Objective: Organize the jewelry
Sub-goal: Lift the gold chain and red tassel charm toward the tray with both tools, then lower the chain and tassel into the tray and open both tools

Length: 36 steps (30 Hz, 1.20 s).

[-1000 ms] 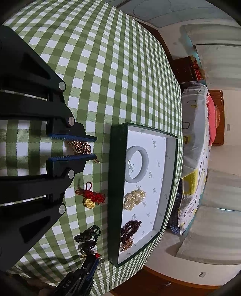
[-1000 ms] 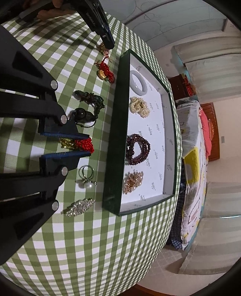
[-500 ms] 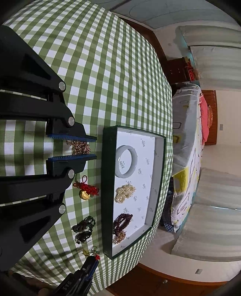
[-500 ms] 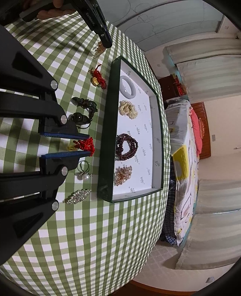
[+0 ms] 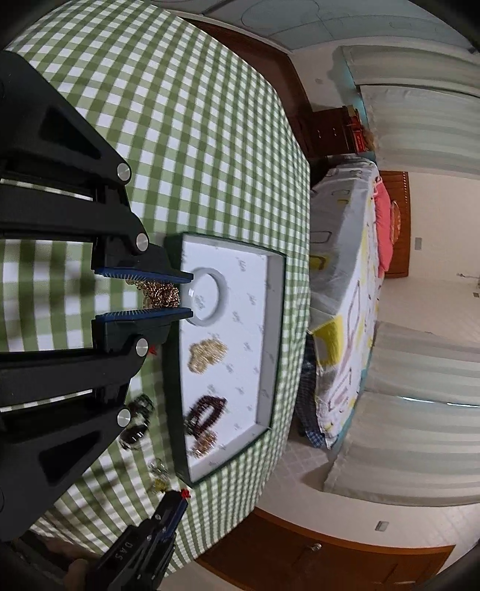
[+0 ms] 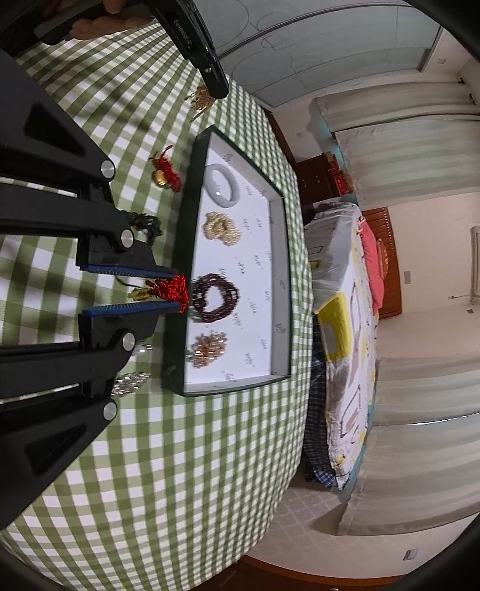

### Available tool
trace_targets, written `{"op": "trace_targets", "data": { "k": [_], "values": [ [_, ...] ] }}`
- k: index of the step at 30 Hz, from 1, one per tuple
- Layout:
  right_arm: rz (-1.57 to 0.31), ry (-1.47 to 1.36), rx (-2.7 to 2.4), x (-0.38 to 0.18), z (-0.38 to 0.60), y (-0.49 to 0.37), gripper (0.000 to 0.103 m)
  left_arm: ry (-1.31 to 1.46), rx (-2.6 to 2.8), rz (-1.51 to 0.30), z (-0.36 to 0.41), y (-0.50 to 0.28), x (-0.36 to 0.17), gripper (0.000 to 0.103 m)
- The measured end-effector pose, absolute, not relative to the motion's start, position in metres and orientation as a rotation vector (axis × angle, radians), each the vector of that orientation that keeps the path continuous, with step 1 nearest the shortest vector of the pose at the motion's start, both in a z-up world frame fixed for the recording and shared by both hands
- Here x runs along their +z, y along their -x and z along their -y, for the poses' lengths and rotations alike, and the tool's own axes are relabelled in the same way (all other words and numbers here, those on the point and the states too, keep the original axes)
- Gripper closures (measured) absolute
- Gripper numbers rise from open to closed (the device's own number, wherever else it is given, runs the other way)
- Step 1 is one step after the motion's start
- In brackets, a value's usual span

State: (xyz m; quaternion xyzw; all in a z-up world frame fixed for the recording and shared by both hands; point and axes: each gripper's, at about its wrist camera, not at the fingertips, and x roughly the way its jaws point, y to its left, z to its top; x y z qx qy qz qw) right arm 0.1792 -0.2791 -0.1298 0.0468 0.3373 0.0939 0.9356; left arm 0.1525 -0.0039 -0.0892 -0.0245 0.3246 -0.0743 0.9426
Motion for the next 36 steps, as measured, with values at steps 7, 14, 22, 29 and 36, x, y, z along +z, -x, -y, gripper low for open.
{"op": "trace_targets", "data": {
  "k": [7,14,22,29,36],
  "values": [
    [-0.623,-0.091,0.193,-0.104,0.28,-0.198,0.09,0.049,-0.191,-0.601,0.018,-0.171,-0.065,0.09],
    [-0.558,-0.089,0.177,-0.084,0.285,-0.226,0.09,0.038,-0.199,-0.534,0.031,-0.208,-0.045,0.09],
    [-0.527,-0.073,0.151,-0.08,0.29,-0.265,0.09,0.037,-0.184,-0.515,0.04,-0.258,-0.046,0.09],
    [-0.584,-0.066,0.136,-0.107,0.296,-0.304,0.09,0.004,-0.162,-0.595,0.048,-0.309,-0.082,0.09],
    [-0.698,-0.06,0.135,-0.142,0.301,-0.335,0.09,-0.013,-0.142,-0.733,0.048,-0.351,-0.122,0.09]
  ]
}}
